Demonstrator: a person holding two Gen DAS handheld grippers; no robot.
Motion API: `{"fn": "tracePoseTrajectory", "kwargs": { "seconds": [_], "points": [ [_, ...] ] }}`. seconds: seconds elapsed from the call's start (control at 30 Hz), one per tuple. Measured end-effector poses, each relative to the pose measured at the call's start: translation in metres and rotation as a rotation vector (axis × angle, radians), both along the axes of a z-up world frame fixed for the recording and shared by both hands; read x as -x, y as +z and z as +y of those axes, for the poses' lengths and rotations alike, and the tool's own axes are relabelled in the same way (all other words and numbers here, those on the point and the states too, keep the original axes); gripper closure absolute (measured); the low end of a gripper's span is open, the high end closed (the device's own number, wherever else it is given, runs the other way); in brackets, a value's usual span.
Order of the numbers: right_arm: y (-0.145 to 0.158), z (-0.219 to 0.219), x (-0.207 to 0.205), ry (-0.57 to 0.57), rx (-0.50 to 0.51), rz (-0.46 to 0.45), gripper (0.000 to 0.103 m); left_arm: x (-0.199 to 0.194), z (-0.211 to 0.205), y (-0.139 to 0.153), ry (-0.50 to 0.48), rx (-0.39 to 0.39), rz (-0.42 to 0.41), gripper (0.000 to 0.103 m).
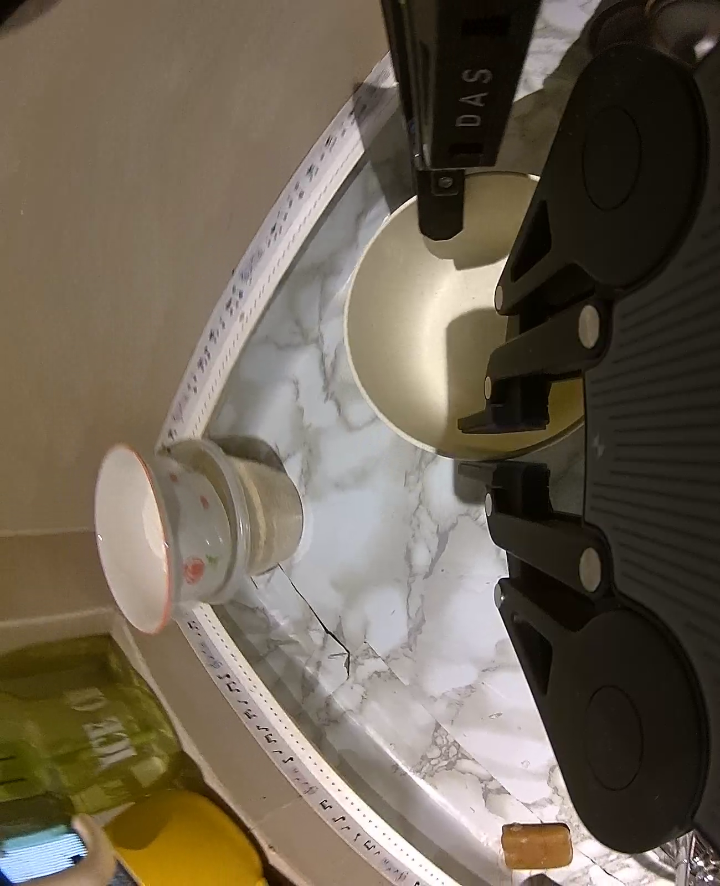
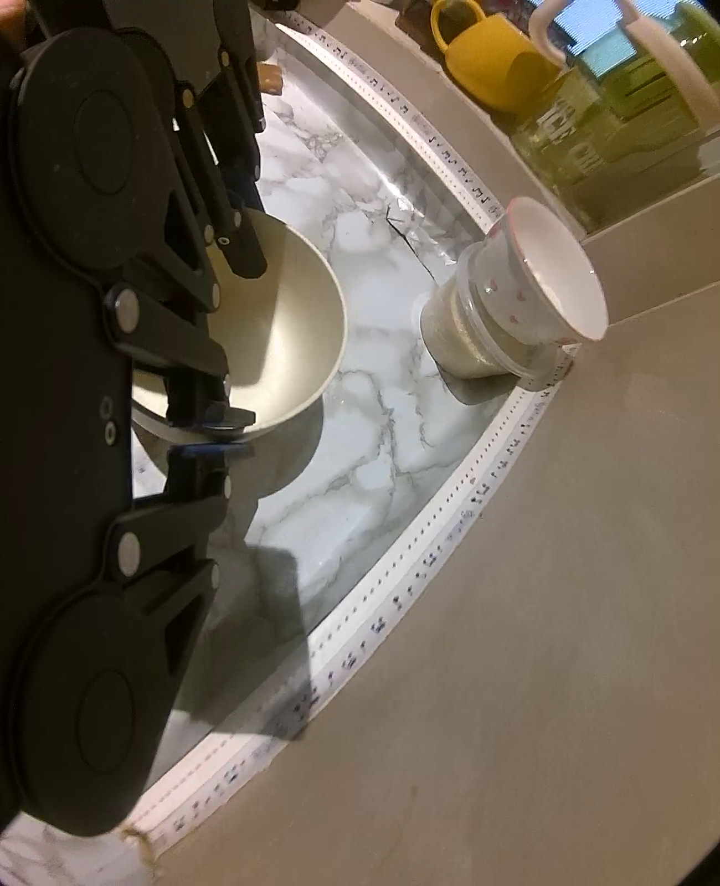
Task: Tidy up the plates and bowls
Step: 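Lift the cream bowl and carry it over the pink pot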
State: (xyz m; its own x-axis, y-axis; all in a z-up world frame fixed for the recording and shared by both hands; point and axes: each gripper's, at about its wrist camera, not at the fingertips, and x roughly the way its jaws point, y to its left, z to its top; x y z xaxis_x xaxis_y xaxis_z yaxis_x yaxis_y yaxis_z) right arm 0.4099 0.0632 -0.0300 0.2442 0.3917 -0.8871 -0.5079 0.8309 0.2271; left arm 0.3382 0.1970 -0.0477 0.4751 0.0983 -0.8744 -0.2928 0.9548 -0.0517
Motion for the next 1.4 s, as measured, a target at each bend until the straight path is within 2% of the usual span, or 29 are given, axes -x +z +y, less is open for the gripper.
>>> {"fn": "tracePoseTrajectory", "kwargs": {
  "seconds": [0.4,0.67,1.03,1.4],
  "points": [
    [0.048,-0.054,0.038,-0.008,-0.02,-0.044,0.098,0.035,-0.053,0.059,-0.103,-0.025,-0.048,0.094],
    [0.073,-0.09,0.061,-0.032,-0.03,-0.061,0.098,0.058,-0.084,0.083,-0.161,-0.012,-0.078,0.094],
    [0.083,-0.131,0.089,-0.069,-0.034,-0.058,0.098,0.083,-0.122,0.096,-0.236,0.003,-0.07,0.094],
    [0.068,-0.157,0.11,-0.092,-0.014,-0.019,0.098,0.099,-0.151,0.084,-0.308,-0.008,-0.026,0.094]
  ]
}}
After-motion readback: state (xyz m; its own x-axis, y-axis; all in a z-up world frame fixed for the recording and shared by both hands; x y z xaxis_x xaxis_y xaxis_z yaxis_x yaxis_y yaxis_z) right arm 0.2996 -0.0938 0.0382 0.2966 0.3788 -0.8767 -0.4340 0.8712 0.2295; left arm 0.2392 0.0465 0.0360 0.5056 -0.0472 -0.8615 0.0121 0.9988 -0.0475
